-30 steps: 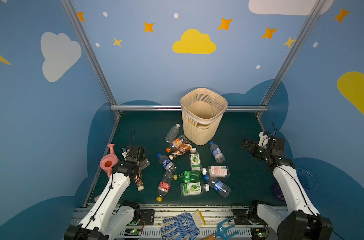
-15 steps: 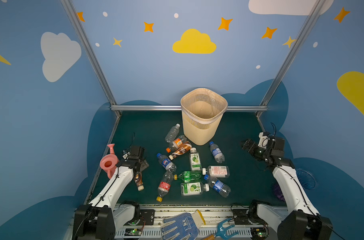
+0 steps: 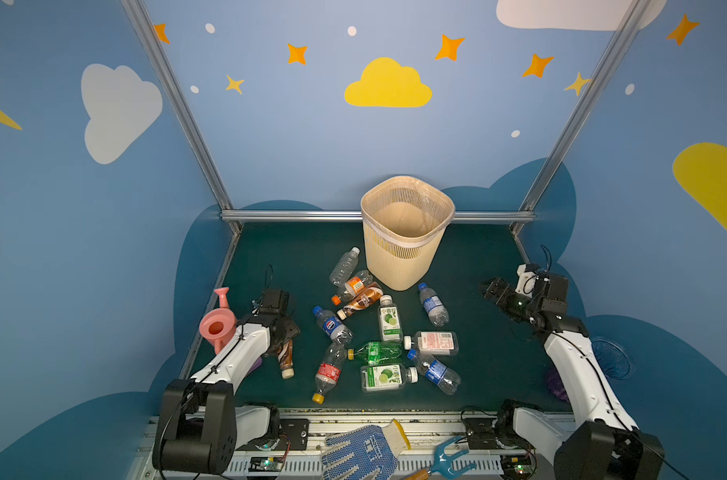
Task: Throw the plastic bottles in the bin
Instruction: 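Lift the brown bottle with the left gripper over the bin and release it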
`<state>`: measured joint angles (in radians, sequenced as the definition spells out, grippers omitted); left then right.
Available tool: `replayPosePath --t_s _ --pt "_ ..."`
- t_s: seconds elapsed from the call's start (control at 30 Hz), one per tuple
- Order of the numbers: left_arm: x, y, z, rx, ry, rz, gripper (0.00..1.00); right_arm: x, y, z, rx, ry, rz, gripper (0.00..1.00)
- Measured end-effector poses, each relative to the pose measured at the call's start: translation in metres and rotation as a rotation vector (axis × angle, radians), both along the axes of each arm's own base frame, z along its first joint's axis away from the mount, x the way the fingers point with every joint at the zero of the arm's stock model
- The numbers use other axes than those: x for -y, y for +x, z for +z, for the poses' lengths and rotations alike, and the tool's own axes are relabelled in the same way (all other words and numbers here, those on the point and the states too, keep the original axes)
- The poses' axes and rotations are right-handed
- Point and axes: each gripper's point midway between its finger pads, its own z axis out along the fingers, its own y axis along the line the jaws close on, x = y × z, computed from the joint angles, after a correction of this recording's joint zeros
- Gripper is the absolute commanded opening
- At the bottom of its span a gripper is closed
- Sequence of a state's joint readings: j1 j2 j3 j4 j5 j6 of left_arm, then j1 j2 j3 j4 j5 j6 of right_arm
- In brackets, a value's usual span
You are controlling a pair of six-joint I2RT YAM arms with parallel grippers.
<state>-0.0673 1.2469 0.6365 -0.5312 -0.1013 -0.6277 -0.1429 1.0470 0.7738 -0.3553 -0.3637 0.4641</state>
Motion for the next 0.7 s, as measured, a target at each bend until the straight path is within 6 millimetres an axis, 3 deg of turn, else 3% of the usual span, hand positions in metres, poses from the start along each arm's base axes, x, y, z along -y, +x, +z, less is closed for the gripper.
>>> replayPosePath --t_s 0.23,0.47,0.53,0.63,0.7 --pt "0.011 0.001 -0.014 -0.065 -0.05 -0.047 0.67 0.0 0.0 0.0 0.0 0.0 0.0 0.97" --pt "0.02 0.009 -0.019 -0.09 -0.087 -0.079 0.45 0.001 -0.001 -0.001 -0.004 -0.003 -0.002 0.97" --pt "0.021 0.011 -0.013 -0.065 -0.095 -0.081 0.41 0.001 -0.001 -0.001 -0.006 -0.004 -0.004 0.97" --pt "0.022 0.022 0.015 0.025 -0.1 -0.087 0.4 0.001 -0.001 -0.001 -0.006 -0.005 -0.005 0.97" --pt "0.023 0.042 0.055 0.15 -0.098 -0.098 0.4 0.001 -0.001 -0.002 -0.007 -0.007 -0.004 0.97"
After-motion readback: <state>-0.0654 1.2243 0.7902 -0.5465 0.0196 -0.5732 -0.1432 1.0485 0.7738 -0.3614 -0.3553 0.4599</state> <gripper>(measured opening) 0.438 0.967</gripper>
